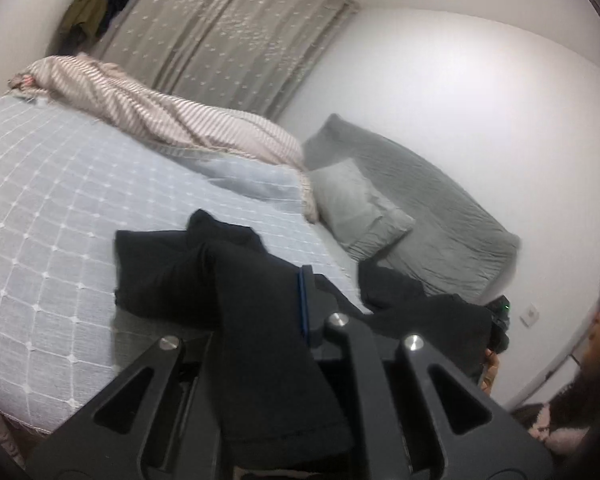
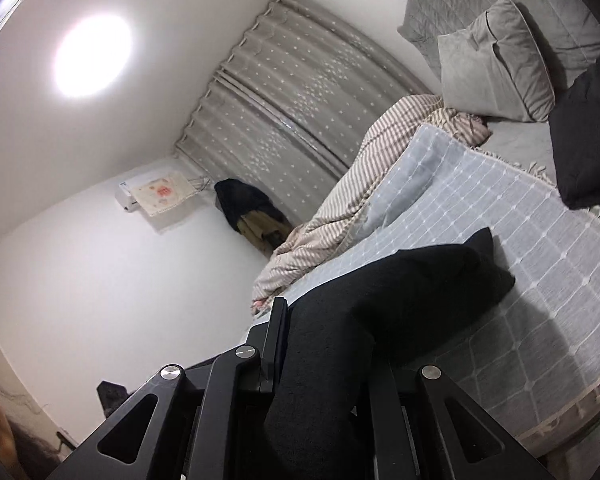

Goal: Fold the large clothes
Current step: 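Fold the hem over toward the collar with the right tool while the left tool holds the jacket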

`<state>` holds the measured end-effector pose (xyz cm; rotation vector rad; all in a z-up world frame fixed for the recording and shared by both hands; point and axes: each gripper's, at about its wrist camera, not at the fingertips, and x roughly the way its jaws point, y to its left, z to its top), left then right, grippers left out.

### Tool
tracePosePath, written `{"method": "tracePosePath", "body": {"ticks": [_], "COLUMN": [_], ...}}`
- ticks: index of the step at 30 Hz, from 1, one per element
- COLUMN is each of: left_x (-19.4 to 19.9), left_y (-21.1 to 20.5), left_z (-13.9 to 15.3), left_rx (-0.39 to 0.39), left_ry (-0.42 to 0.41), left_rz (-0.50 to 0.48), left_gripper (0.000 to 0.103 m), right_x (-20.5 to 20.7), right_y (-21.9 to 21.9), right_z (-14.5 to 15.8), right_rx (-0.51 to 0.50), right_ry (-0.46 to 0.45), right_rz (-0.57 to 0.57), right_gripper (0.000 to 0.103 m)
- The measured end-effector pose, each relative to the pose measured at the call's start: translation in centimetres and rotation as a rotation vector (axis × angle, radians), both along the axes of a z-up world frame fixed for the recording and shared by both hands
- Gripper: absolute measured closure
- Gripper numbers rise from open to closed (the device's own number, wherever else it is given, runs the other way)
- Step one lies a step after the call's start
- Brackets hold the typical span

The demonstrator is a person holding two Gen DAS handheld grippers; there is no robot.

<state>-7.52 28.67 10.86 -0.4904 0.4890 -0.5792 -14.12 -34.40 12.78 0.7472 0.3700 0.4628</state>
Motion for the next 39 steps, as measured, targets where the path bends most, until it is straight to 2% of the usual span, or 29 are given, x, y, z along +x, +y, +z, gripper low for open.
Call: {"method": "tracePosePath", "body": {"ticks": [4, 11, 13, 16, 18, 22, 26, 29, 31, 33, 35, 36, 39], "left_x": [4.8, 18.0, 22.0, 26.9, 29.0, 33.0, 34.7, 34.4, 34.0, 33.3, 32.0, 31.7, 29.6], "left_y": [0.0, -0.3, -1.0, -2.7, -3.6, -4.4, -3.0, -2.2, -2.2, -2.3, -2.3, -2.4, -2.8], "left_z": [-2.0, -4.8, -6.4, -9.4, -11.3, -15.9, -20.1, -21.0, -20.5, -19.4, -17.7, -17.1, -15.0], "left_rx": [0.016, 0.054, 0.091, 0.159, 0.196, 0.265, 0.181, 0.117, 0.125, 0.164, 0.188, 0.199, 0.274], "left_ry": [0.07, 0.165, 0.201, 0.248, 0.281, 0.34, 0.426, 0.435, 0.436, 0.433, 0.399, 0.382, 0.345], "left_rz": [0.045, 0.141, 0.186, 0.218, 0.224, 0.26, 0.264, 0.253, 0.252, 0.259, 0.252, 0.241, 0.195], "left_gripper": [0.094, 0.094, 0.093, 0.093, 0.093, 0.093, 0.091, 0.091, 0.083, 0.05, 0.029, 0.028, 0.026], "right_x": [3.7, 15.6, 19.6, 24.9, 28.3, 32.2, 33.7, 34.1, 33.8, 33.0, 31.9, 31.3, 29.4], "right_y": [-0.1, -0.9, -0.9, -0.1, 0.5, 0.8, 0.6, 0.9, 1.2, 1.3, 1.3, 1.3, 1.5], "right_z": [-1.2, -3.9, -5.5, -8.2, -10.6, -15.1, -18.4, -19.3, -18.9, -18.1, -17.1, -16.6, -14.4], "right_rx": [-0.02, -0.02, -0.004, -0.06, -0.096, -0.146, -0.19, -0.238, -0.284, -0.326, -0.332, -0.339, -0.416], "right_ry": [0.07, 0.166, 0.223, 0.326, 0.412, 0.521, 0.582, 0.589, 0.579, 0.583, 0.576, 0.564, 0.523], "right_rz": [-0.024, -0.096, -0.101, -0.151, -0.174, -0.227, -0.251, -0.241, -0.239, -0.243, -0.209, -0.191, -0.187], "right_gripper": [0.09, 0.09, 0.09, 0.09, 0.09, 0.089, 0.087, 0.083, 0.078, 0.064, 0.049, 0.044, 0.039]}}
